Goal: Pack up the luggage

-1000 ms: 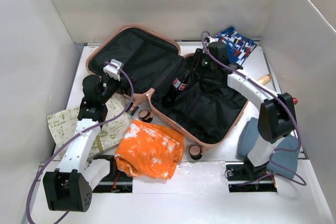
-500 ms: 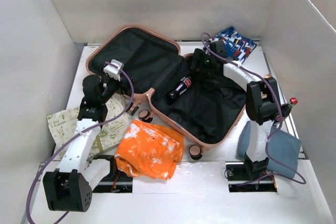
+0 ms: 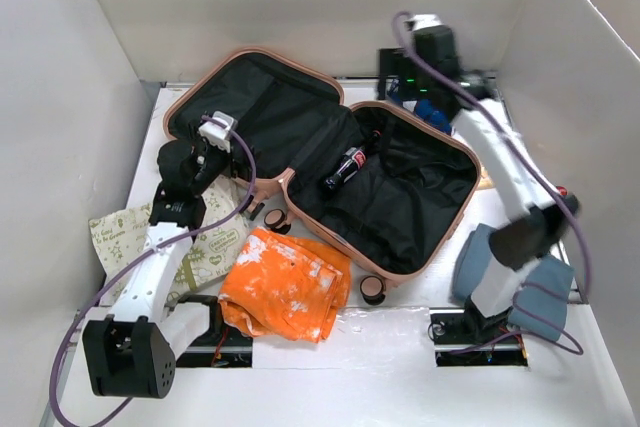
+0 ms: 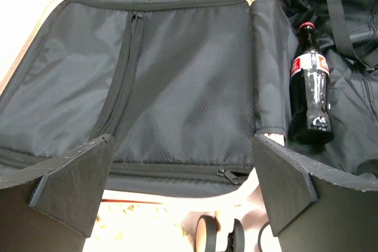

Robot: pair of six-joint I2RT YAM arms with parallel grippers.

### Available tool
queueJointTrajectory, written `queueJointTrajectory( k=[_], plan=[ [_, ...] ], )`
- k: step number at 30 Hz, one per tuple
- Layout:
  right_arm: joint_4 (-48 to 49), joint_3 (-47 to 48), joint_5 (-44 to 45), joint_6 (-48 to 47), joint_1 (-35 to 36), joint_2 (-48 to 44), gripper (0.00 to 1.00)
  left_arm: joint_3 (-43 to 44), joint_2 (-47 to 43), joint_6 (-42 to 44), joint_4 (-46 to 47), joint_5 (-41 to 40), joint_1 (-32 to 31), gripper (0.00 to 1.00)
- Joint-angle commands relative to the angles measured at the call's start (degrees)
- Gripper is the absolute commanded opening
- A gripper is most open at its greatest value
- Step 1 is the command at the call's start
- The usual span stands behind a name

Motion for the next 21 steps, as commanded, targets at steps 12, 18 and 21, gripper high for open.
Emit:
queueJointTrajectory(
  k=[12, 18, 21],
  plan=[
    [-21.04, -23.58, 21.7, 6.05, -35.45, -37.51, 1.0, 4.09, 3.34, -0.63, 9.2, 8.52, -0.34, 1.0],
    [-18.3, -35.01, 26.27, 6.05, -40.05, -42.36, 1.0, 5.85, 3.87, 0.6, 9.2, 10.36, -0.34, 1.0],
    [-15.32, -39.58, 26.27, 6.05, -41.8, -43.49, 1.0, 6.38, 3.87, 0.6, 7.46, 10.28, -0.87, 1.0]
  ],
)
